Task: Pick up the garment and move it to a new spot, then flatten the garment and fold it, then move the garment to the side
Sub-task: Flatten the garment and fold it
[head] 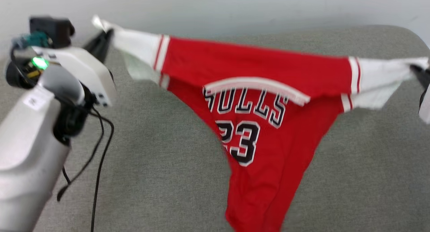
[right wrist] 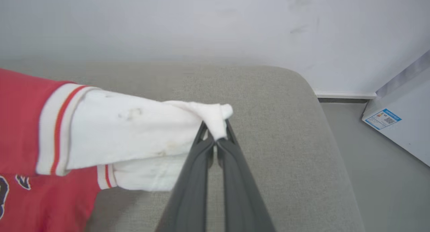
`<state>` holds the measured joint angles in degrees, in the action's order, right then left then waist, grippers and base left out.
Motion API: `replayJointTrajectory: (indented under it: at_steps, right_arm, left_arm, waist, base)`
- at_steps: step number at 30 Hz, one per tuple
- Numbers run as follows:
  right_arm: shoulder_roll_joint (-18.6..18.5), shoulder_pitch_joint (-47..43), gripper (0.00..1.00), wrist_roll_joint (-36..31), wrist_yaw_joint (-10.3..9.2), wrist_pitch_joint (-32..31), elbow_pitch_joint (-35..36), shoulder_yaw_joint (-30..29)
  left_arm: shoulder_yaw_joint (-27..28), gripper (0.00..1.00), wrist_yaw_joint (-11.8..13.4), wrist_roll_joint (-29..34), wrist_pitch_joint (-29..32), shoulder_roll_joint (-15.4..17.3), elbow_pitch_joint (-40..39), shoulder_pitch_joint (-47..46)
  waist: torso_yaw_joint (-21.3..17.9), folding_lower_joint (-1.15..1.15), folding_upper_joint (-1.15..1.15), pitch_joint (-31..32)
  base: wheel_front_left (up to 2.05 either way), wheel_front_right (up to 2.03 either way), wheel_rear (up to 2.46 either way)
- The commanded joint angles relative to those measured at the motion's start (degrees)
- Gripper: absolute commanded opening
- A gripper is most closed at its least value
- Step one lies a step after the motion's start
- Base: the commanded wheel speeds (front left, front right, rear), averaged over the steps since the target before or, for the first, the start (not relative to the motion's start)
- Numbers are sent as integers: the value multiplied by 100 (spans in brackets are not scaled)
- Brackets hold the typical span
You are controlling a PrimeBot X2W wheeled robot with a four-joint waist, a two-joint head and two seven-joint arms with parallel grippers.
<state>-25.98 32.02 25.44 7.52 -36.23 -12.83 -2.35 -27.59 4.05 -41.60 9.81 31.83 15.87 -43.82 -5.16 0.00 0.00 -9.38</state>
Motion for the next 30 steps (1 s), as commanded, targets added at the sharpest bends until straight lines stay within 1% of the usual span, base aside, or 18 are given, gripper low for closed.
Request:
replayJointTrajectory:
  at_steps: [1, 2, 3, 8, 10, 11, 17, 21, 25, 30]
  right_arm:
    - [17, 279, 0, -124, -6, 69, -23, -28]
    - [17, 279, 0, -124, -6, 69, -23, -28]
    - [53, 627, 0, -246, -6, 170, -100, -13]
    - [97, 1605, 0, -494, -7, 580, -361, -9]
    - [108, 2023, 0, -621, -8, 802, -473, -29]
    - [108, 2023, 0, -621, -8, 802, -473, -29]
    - [247, 3280, 0, -1070, -9, 1482, -899, -31]
    - [349, 4001, 0, -1292, -9, 1893, -1221, -17]
    - [542, 4593, 0, -1406, -9, 2226, -1602, 25]
    - [798, 5019, 0, -1459, -9, 2503, -2146, 152]
  left_arm:
    - [50, 0, 27, 62, -75, -41, 216, -263]
    - [50, 0, 27, 62, -75, -41, 216, -263]
    - [77, 0, 0, 150, -166, -83, 510, -630]
    - [159, 0, -195, 280, -530, -238, 1213, -1566]
    - [200, 0, -219, 332, -695, -281, 1469, -1964]
    - [200, 0, -219, 332, -695, -281, 1469, -1964]
    - [352, 0, -172, 609, -1225, -226, 2107, -3125]
    - [405, 0, -205, 744, -1519, -191, 2427, -3785]
    - [463, 0, -245, 803, -1782, -173, 2706, -4264]
    - [512, 0, -341, 734, -2023, -235, 3064, -4500]
  waist:
    - [12, 0, 0, -8]
    - [12, 0, 0, -8]
    - [21, 0, 0, -63]
    - [52, 0, 0, -329]
    - [66, 0, 0, -474]
    - [66, 0, 0, -474]
    - [42, 0, 0, -923]
    - [41, 0, 0, -1210]
    - [30, 0, 0, -1501]
    - [60, 0, 0, -1866]
  base:
    - [0, 0, 0]
    - [0, 0, 0]
    - [0, 0, 0]
    - [0, 0, 0]
    - [0, 0, 0]
    - [0, 0, 0]
    - [0, 0, 0]
    - [0, 0, 0]
    - [0, 0, 0]
    - [0, 0, 0]
